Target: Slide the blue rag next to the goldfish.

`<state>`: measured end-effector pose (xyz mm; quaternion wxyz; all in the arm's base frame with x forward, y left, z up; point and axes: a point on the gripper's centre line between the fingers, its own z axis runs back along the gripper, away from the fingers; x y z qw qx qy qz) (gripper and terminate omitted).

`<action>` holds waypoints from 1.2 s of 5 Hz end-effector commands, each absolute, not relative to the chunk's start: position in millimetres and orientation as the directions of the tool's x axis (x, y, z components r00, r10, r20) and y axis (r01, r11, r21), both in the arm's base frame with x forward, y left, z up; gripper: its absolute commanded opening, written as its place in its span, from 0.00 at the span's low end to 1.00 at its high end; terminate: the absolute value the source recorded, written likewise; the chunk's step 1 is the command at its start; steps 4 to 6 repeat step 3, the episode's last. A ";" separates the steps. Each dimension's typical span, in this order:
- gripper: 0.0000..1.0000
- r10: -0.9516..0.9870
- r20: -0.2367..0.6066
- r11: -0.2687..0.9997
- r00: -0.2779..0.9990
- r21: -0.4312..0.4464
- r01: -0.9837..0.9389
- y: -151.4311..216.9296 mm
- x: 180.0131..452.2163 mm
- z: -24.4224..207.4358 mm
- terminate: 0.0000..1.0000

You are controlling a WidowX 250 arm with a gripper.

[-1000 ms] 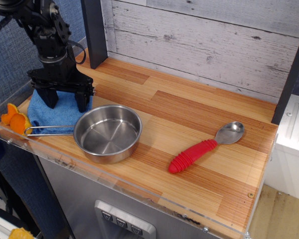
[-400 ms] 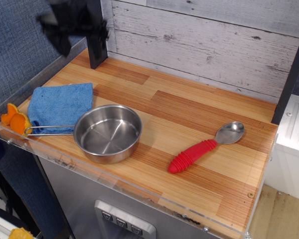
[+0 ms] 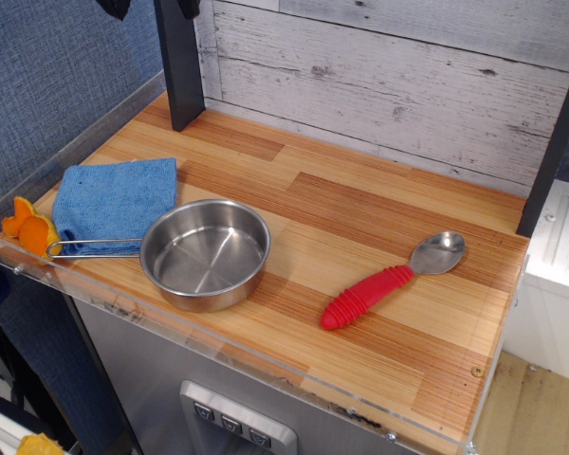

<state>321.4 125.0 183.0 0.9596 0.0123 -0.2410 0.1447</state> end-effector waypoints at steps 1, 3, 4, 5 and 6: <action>1.00 0.260 0.524 0.959 0.811 -0.038 -0.282 125.9 314.6 206.1 0.00; 1.00 0.260 0.524 0.959 0.811 -0.038 -0.282 125.9 314.6 206.1 1.00; 1.00 0.260 0.524 0.959 0.811 -0.038 -0.282 125.9 314.6 206.1 1.00; 1.00 0.260 0.524 0.959 0.811 -0.038 -0.282 125.9 314.6 206.1 1.00; 1.00 0.260 0.524 0.959 0.811 -0.038 -0.282 125.9 314.6 206.1 1.00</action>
